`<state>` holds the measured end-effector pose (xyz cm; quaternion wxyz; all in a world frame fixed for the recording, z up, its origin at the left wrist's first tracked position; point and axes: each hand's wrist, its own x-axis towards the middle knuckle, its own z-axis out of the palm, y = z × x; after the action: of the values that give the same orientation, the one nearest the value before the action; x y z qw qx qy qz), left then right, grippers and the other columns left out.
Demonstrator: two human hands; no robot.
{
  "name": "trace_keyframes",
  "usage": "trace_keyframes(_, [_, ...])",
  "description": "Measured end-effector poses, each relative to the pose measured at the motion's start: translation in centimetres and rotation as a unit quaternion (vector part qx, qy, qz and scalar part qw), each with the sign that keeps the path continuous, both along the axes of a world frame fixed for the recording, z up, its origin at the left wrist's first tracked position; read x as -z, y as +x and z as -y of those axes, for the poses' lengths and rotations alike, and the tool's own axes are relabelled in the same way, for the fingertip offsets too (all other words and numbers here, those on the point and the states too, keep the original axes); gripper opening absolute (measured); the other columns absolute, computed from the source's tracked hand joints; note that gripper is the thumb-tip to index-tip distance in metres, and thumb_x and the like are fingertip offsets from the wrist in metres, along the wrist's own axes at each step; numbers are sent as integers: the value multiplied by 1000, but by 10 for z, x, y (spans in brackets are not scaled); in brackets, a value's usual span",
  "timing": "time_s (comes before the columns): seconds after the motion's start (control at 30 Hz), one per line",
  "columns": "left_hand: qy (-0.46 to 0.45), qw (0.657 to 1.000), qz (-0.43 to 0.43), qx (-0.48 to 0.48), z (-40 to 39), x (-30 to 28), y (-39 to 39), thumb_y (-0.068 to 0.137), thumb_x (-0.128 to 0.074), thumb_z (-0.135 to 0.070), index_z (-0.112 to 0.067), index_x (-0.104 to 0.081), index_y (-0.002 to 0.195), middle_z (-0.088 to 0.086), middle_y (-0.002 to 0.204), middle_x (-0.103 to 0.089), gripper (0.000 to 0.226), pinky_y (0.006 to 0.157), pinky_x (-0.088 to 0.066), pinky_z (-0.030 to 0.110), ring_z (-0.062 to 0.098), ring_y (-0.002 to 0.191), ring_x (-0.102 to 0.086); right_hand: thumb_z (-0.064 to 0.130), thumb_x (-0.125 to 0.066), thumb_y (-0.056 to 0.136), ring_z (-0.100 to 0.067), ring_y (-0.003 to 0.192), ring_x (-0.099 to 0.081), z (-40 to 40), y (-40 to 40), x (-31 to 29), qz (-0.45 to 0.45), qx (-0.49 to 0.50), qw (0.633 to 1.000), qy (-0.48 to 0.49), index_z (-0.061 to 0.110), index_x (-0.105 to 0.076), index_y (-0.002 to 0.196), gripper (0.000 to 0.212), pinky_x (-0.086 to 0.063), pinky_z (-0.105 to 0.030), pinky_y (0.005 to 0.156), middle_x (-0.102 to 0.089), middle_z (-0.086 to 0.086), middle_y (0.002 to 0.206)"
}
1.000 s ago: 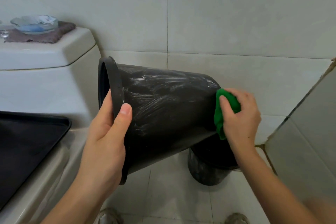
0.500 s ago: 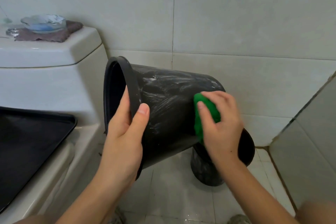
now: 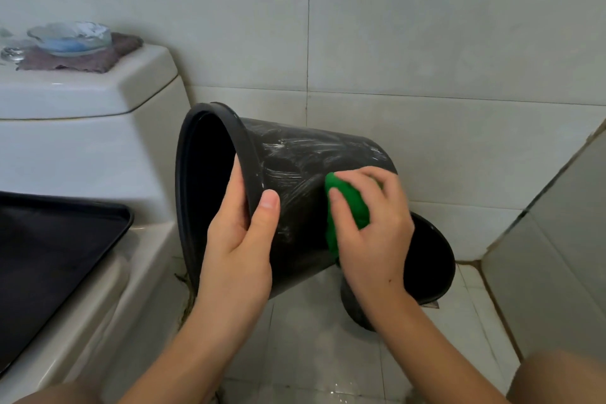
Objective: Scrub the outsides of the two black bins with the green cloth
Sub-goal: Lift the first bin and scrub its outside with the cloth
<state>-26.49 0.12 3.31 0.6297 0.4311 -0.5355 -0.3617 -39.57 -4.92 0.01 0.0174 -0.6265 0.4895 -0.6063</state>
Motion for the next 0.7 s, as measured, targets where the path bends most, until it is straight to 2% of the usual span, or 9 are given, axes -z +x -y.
trace_keyframes(0.1, [7,999,-38,-9,2,-3,1,97,-45,-27,-29,-45,145,-6,136,-62,48,113,-37,42,12,127,-56,22,-61,91,-26,96,-61,-29,26,-5,-69,-69,992,-74,9,-75,100,21,-47,-28,88,-65,-10,104])
trace_keyframes(0.17, [21,997,-69,-1,2,-4,1,103,-45,-24,-30,-51,140,-3,126,-68,38,104,-43,38,13,114,-62,19,-62,93,-28,96,-61,-39,29,-3,-113,-112,981,-109,7,-75,98,19,-50,-30,85,-67,-11,103])
trace_keyframes(0.23, [27,997,-71,12,0,-2,0,100,-45,-25,-31,-53,137,-3,122,-69,38,103,-43,38,13,111,-63,19,-63,93,-29,93,-63,-35,17,1,-154,-113,973,-129,8,-76,96,17,-51,-31,81,-68,-11,101])
trace_keyframes(0.33, [42,997,-61,10,1,1,-4,94,-44,-29,-33,-51,140,-7,129,-66,47,112,-38,45,14,124,-59,20,-61,92,-27,89,-63,-17,1,2,-125,-57,986,-89,7,-76,97,20,-49,-27,80,-66,-10,99])
trace_keyframes(0.43, [39,997,-62,8,3,2,-6,94,-44,-28,-31,-49,142,-5,135,-63,49,113,-37,47,16,128,-56,20,-60,90,-26,89,-61,-10,8,-5,-89,-31,994,-58,7,-75,96,21,-45,-21,78,-65,-9,99])
trace_keyframes(0.6, [33,997,-73,-21,4,1,1,100,-43,-24,-32,-55,135,0,125,-68,38,110,-40,53,24,121,-61,16,-65,90,-27,94,-60,-37,21,9,-167,-119,972,-111,8,-75,94,14,-50,-30,79,-67,-9,100])
trace_keyframes(0.7, [30,998,-43,-19,6,2,2,95,-43,-27,-32,-53,137,-2,126,-68,43,111,-39,52,20,122,-60,18,-65,90,-27,92,-62,-30,13,15,-177,-116,970,-118,8,-76,94,15,-51,-28,79,-68,-10,99])
